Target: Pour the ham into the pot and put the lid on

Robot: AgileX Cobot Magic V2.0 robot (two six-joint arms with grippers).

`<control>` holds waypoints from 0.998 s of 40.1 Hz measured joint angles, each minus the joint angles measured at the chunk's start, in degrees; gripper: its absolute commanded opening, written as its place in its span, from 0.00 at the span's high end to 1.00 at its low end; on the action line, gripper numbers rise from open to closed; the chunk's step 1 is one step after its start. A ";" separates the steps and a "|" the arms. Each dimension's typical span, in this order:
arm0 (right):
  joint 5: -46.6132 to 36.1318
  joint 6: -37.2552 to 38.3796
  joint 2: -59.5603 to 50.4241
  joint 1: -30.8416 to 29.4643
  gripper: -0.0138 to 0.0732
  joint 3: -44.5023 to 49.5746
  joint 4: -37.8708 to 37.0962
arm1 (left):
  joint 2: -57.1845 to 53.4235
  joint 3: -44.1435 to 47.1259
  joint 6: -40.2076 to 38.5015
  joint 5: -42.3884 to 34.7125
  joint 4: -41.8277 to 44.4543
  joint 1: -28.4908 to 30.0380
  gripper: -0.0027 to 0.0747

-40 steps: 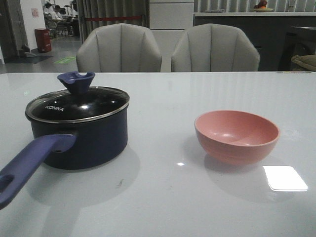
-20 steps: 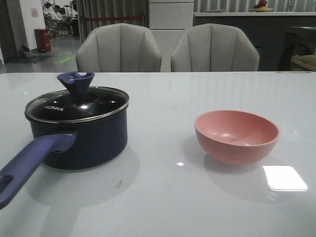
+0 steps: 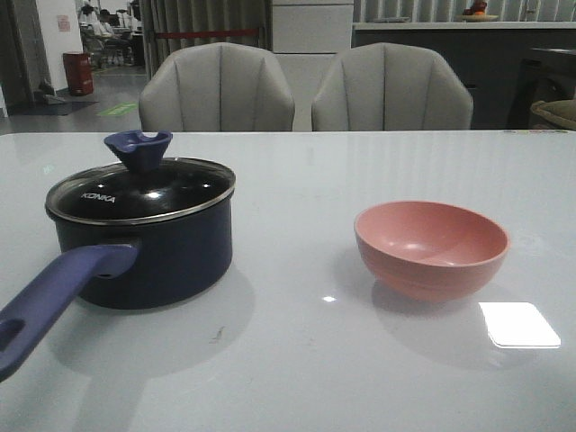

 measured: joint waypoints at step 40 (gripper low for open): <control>0.00 0.00 0.00 0.00 0.65 0.00 0.00 | -0.66 5.44 0.00 -0.58 -0.22 8.53 0.79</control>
